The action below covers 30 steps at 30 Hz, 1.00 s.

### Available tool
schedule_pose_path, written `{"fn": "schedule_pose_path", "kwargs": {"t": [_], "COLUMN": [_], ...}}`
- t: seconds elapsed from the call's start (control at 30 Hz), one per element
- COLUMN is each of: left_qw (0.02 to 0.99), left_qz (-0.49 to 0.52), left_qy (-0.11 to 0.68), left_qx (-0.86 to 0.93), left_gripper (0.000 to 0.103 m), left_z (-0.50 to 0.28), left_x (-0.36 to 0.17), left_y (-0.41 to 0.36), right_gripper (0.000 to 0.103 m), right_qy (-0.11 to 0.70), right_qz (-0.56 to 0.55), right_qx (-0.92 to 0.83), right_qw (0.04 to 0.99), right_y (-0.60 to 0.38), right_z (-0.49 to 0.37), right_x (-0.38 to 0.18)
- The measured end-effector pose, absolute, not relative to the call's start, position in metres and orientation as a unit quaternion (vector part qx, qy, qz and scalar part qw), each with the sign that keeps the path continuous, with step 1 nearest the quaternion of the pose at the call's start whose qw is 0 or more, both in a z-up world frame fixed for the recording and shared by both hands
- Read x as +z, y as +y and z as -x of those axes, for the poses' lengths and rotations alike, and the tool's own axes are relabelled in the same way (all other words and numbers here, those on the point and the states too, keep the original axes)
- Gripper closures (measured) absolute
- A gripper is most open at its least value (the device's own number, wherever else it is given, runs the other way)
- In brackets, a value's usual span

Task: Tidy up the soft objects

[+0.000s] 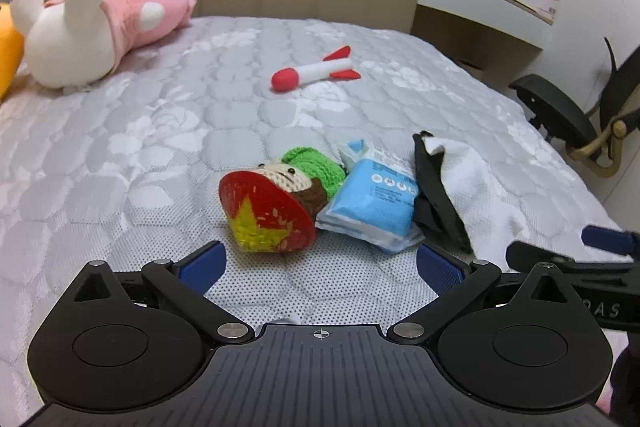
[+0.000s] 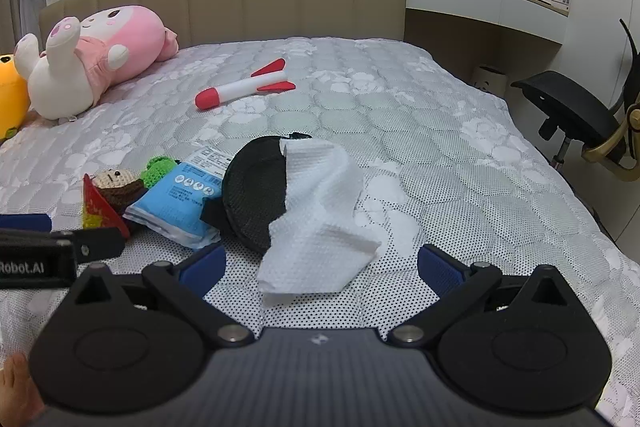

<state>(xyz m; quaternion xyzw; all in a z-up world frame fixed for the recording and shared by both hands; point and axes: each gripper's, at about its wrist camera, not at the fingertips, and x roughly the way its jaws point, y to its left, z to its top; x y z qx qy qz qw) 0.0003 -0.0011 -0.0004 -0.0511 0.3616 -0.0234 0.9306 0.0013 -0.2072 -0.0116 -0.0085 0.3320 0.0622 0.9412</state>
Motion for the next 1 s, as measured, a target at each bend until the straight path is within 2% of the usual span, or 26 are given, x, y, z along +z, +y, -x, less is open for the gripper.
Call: {"fn": "schedule_pose_path", "kwargs": {"t": [0.37, 0.63, 1.0], "left_qw": [0.925, 0.925, 0.925], "left_qz": [0.0, 0.067, 0.066], "left_qy": [0.378, 0.372, 0.373], "left_qx": [-0.044, -0.03, -0.031], "left_gripper": [0.0, 0.0, 0.0], "left_z": [-0.002, 0.003, 0.003], "left_x": [-0.004, -0.01, -0.011], "left_y": [0.0, -0.002, -0.002], "right_gripper": [0.0, 0.0, 0.0], "right_qy": [0.324, 0.323, 0.328], "right_qz": [0.012, 0.015, 0.016], "right_qx": [0.063, 0.064, 0.065], "right_qw": [0.944, 0.944, 0.942], "right_y": [-0.207, -0.206, -0.207], "right_z": [-0.001, 0.0, -0.001], "right_x": [-0.011, -0.012, -0.012]}}
